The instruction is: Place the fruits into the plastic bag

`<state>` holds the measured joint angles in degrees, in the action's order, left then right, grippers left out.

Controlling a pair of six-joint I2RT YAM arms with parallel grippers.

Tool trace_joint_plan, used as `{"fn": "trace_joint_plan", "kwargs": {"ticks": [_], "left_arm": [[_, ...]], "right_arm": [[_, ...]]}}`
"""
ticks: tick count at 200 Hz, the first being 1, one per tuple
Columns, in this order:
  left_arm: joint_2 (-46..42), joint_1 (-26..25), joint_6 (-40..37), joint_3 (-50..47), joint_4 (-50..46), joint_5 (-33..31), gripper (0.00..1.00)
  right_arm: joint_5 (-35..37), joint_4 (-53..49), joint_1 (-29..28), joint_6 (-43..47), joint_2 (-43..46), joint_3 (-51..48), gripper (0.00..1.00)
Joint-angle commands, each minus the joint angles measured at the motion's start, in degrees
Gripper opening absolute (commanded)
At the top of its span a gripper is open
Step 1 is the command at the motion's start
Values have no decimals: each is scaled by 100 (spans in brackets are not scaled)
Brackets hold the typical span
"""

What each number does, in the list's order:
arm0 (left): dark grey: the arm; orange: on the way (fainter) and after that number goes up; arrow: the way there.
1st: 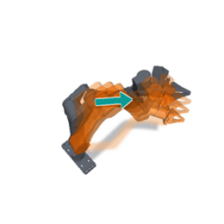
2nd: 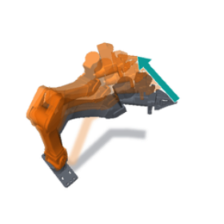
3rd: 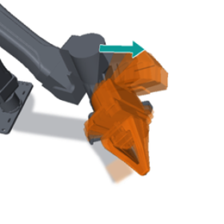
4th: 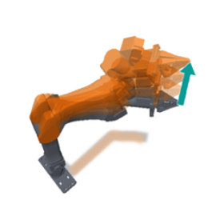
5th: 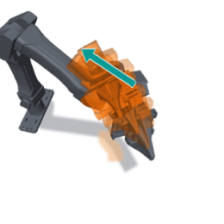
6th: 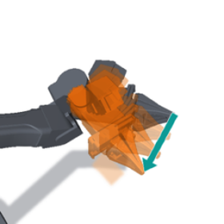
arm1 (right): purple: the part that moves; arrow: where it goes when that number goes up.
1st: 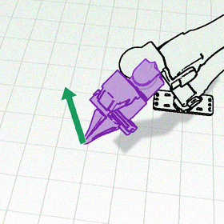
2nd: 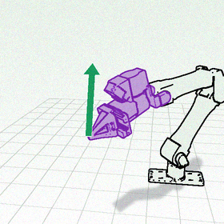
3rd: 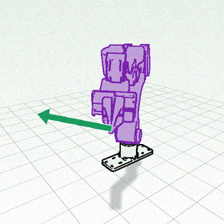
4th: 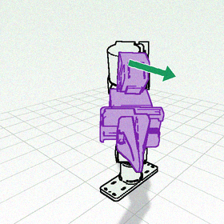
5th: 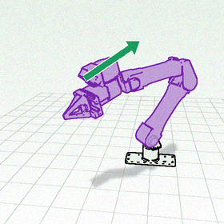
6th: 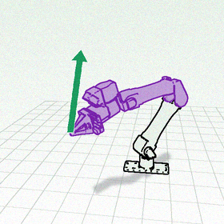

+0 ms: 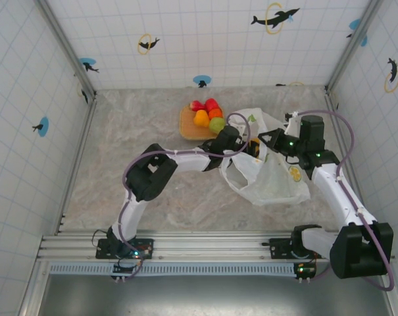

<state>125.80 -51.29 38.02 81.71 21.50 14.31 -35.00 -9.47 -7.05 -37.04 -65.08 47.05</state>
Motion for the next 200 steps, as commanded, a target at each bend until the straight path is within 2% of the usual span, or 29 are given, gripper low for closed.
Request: {"fn": "trace_joint_plan", "kwargs": {"ticks": [1, 45, 74, 112, 161, 200], "left_arm": [[17, -21, 94, 166, 149, -62, 85], [-308, 98, -207, -36, 96, 70, 98], [-581, 270, -217, -296, 196, 429, 98], [-1339, 451, -500, -963, 83, 961, 94], [-2791, 822, -1440, -2124, -1011, 1296, 92], [-3791, 1242, -2363, -2449, -2145, 1768, 92]], "right_arm": [[-86, 132, 36, 54, -26, -17, 0], [-86, 10, 175, 183, -24, -7, 0], [-86, -160, 263, 358, -41, 52, 0], [217, -981, 407, 1092, -183, 435, 0], [213, -1476, 459, 1727, -483, 736, 0], [231, -1628, 450, 1937, -689, 1009, 0]]}}
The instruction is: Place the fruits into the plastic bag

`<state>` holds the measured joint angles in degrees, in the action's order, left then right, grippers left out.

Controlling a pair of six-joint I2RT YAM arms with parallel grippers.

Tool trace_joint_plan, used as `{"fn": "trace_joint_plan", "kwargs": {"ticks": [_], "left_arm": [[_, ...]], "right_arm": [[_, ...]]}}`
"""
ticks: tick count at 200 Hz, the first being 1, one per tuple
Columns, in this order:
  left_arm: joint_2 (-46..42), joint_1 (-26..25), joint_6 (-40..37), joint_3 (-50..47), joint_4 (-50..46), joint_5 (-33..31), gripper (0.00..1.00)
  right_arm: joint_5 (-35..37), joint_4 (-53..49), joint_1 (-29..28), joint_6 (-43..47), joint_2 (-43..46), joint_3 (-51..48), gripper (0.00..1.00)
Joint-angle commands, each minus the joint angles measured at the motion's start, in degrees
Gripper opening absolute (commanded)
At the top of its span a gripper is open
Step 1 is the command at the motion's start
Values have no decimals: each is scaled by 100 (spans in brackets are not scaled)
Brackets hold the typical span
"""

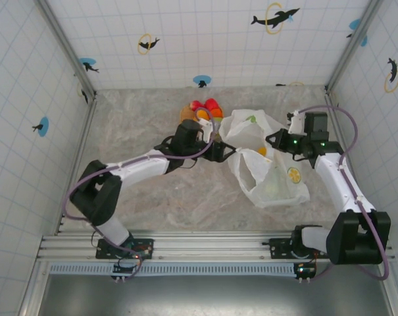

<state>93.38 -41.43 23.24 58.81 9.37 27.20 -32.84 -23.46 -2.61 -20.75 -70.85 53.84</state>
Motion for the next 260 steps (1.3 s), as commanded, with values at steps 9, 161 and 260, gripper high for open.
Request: {"fn": "trace_joint_plan", "kwargs": {"ticks": [9, 161, 260], "left_arm": [[-707, 415, -1017, -189, -1046, 656, 92], [1229, 1376, 944, 1273, -594, -1136, 89], [2431, 966, 1931, 1967, 69, -1312, 93]], "right_arm": [[12, -207, 6, 307, -143, 345, 0], [518, -433, -78, 410, 104, 425, 0], [533, -453, 6, 410, 158, 322, 0]]}}
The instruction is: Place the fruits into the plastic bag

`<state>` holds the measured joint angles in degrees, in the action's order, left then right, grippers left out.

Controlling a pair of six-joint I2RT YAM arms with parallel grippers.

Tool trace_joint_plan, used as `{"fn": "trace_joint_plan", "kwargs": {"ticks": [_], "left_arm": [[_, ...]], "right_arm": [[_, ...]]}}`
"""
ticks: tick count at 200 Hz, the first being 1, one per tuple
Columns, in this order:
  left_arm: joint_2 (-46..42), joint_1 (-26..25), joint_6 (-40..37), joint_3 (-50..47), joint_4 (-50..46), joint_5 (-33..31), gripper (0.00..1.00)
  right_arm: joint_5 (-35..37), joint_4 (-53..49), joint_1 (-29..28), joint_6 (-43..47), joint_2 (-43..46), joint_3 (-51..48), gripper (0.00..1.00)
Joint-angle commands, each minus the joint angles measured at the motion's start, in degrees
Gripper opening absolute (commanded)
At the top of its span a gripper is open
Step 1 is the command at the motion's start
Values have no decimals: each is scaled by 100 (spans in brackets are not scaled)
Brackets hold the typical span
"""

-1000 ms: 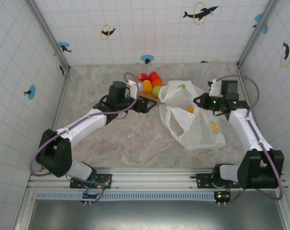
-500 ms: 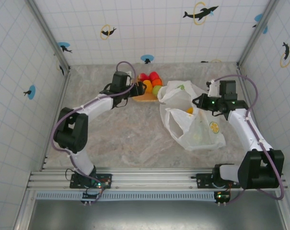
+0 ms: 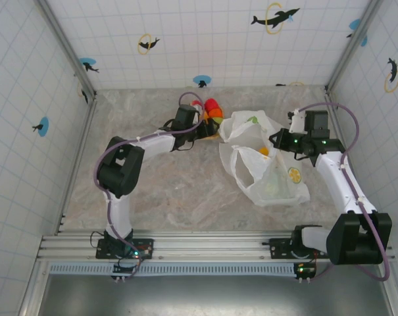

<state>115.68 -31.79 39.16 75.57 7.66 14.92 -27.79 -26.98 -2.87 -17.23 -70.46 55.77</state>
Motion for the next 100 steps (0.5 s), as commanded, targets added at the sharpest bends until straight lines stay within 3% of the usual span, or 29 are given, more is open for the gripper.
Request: {"fn": "trace_joint_plan", "kwargs": {"ticks": [1, 100], "left_arm": [[206, 0, 348, 291, 246, -85, 93], [887, -1, 897, 857, 414, -114, 93]], "right_arm": [[28, -103, 28, 60, 119, 124, 0], [-7, -67, 25, 12, 214, 43, 0]]}}
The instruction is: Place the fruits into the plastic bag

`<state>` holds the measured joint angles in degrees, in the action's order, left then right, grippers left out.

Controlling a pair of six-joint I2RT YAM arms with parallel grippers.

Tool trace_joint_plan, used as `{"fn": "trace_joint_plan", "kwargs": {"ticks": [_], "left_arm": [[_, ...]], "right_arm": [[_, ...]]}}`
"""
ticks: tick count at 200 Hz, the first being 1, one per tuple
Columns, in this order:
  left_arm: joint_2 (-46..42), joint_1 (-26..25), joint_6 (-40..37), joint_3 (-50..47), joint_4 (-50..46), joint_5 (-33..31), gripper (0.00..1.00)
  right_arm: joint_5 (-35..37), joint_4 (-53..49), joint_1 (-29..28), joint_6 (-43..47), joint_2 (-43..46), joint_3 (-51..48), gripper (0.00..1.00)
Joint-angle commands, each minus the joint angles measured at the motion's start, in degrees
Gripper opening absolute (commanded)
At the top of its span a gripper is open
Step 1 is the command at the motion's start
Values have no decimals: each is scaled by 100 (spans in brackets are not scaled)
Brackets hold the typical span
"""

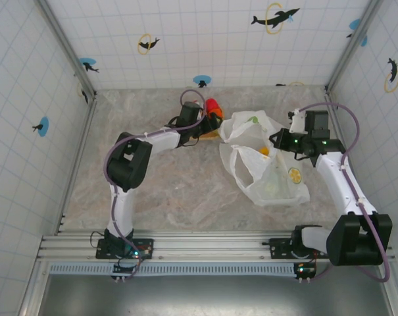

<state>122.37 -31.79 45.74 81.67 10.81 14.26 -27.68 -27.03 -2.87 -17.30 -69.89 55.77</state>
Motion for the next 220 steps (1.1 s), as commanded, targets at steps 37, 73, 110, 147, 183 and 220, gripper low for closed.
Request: {"fn": "trace_joint_plan", "kwargs": {"ticks": [37, 73, 110, 147, 183, 220], "left_arm": [[407, -2, 355, 363, 126, 18, 92], [564, -1, 445, 444, 190, 131, 92], [718, -5, 506, 534, 216, 257, 89], [655, 5, 547, 417, 296, 245, 81], [308, 4, 439, 115, 333, 96, 75], [-238, 30, 258, -338, 403, -51, 72]], "right_arm": [[-29, -53, 19, 10, 184, 5, 0], [-27, -41, 23, 8, 185, 3, 0], [-31, -39, 23, -1, 192, -26, 0], [-36, -33, 22, -10, 194, -22, 0], [-53, 0, 23, -28, 185, -56, 0], [-79, 45, 23, -63, 167, -71, 0]]}}
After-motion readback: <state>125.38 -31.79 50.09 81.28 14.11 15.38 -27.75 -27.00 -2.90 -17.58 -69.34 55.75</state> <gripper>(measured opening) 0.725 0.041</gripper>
